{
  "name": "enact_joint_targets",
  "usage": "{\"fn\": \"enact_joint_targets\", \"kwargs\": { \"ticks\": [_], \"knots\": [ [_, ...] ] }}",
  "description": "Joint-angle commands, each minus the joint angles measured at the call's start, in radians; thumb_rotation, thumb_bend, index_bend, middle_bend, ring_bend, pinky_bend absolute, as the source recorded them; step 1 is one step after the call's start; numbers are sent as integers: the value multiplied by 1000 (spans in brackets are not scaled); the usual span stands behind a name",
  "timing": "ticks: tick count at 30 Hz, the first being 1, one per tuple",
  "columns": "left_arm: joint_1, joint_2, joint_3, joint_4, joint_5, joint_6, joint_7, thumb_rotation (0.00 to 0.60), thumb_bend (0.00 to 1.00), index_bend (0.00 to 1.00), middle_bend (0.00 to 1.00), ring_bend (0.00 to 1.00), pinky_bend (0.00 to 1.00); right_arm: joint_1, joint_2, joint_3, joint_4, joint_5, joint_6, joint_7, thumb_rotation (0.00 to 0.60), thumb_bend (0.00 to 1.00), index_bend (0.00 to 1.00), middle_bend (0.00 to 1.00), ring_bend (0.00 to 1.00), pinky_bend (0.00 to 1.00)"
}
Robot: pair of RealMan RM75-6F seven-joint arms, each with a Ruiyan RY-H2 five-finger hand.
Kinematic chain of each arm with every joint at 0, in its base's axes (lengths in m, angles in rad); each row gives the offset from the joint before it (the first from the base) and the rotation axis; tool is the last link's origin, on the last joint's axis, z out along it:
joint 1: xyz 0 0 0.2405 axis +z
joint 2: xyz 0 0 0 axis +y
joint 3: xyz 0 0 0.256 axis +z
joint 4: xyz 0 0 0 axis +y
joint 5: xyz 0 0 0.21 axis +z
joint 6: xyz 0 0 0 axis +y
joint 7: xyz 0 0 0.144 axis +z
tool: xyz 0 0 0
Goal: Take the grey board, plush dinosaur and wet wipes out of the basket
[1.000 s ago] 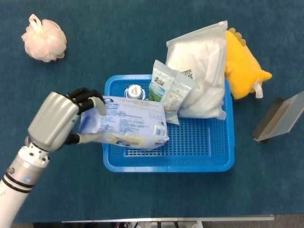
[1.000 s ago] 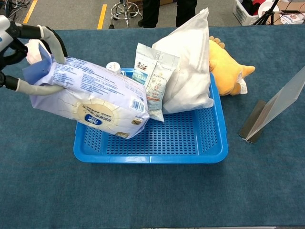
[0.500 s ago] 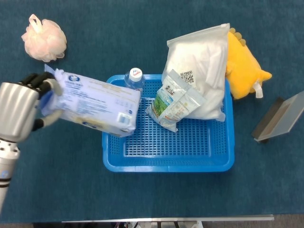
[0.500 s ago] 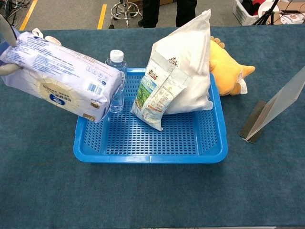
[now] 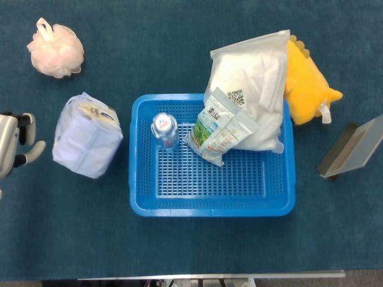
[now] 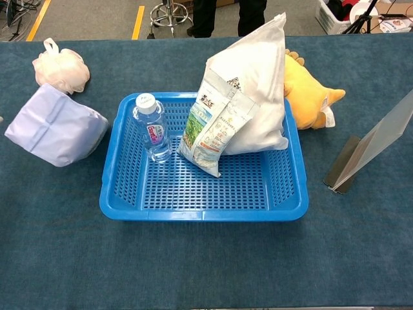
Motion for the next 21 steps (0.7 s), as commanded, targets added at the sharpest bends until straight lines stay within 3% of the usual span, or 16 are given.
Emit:
{"fn": "enact_joint_targets", "kwargs": {
  "ticks": [1,9,14,21],
  "knots": [
    [6,-10,-5,7,14,19,-3,600,359,719,715,623,885,2,-2,0,-1,1,-2,0,600,0,229,266,222,480],
    [13,-15,-28,-15,61,71,2,600,358,605,567,468,765,1,3,0,-11,-1,1,-6,600,0,229,266,222,480],
    [16,-23,-34,-26,106,102,-12,600,358,520,459,349,610,-7,7,-2,-19,-1,11,-8,600,0,229,266,222,480],
    [37,-81,-53,16,151,183,-63,600,358,529,463,345,591,-34,8,-12,-28,12,34,-11,600,0,229,266,223,480]
  ]
}}
